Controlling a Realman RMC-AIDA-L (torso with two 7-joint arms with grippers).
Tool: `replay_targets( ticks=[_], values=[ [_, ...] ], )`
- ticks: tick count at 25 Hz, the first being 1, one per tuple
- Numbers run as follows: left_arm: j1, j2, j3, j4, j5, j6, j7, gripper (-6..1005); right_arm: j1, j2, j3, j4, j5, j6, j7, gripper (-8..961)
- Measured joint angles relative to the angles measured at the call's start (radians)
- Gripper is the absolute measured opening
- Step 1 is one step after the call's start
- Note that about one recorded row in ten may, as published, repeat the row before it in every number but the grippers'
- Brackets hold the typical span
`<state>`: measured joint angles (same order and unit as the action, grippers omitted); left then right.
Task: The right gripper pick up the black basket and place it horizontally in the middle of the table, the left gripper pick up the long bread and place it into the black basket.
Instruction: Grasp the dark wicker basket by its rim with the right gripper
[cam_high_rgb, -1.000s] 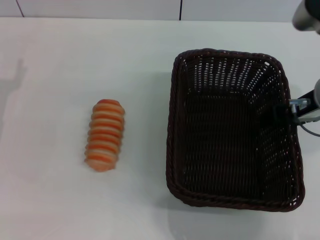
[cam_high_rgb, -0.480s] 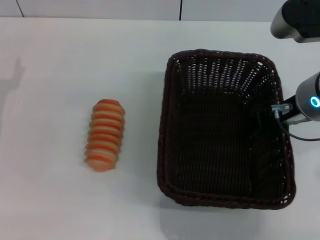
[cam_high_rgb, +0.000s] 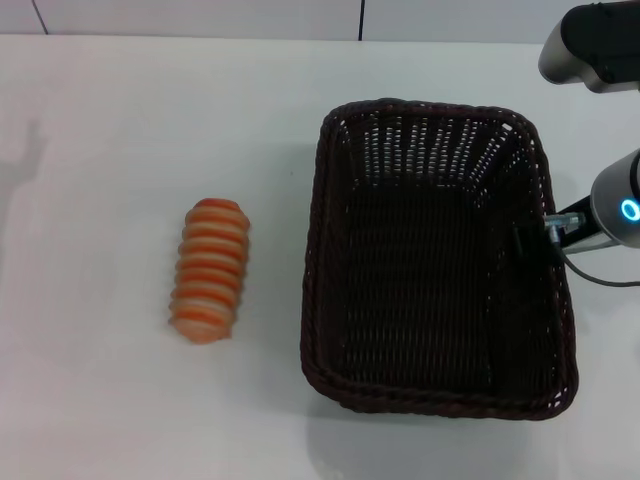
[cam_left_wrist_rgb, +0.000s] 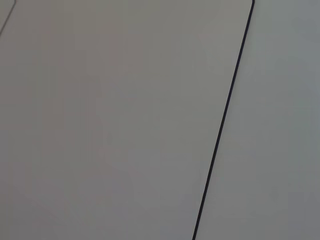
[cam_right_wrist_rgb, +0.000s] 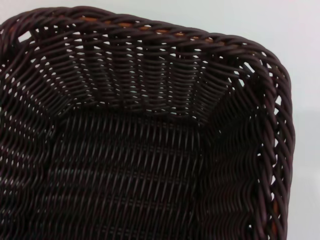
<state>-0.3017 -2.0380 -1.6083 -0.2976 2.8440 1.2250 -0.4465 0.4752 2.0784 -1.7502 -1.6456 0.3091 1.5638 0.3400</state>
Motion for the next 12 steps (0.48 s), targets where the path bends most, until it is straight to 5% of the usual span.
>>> replay_targets(
  ticks=[12],
  values=[
    [0.027, -0.006, -0.039, -0.011, 0.002, 0.034, 0.0, 869, -0.044, -0.001, 0.011, -0.063, -0.083, -0.077, -0.047, 212]
  ],
)
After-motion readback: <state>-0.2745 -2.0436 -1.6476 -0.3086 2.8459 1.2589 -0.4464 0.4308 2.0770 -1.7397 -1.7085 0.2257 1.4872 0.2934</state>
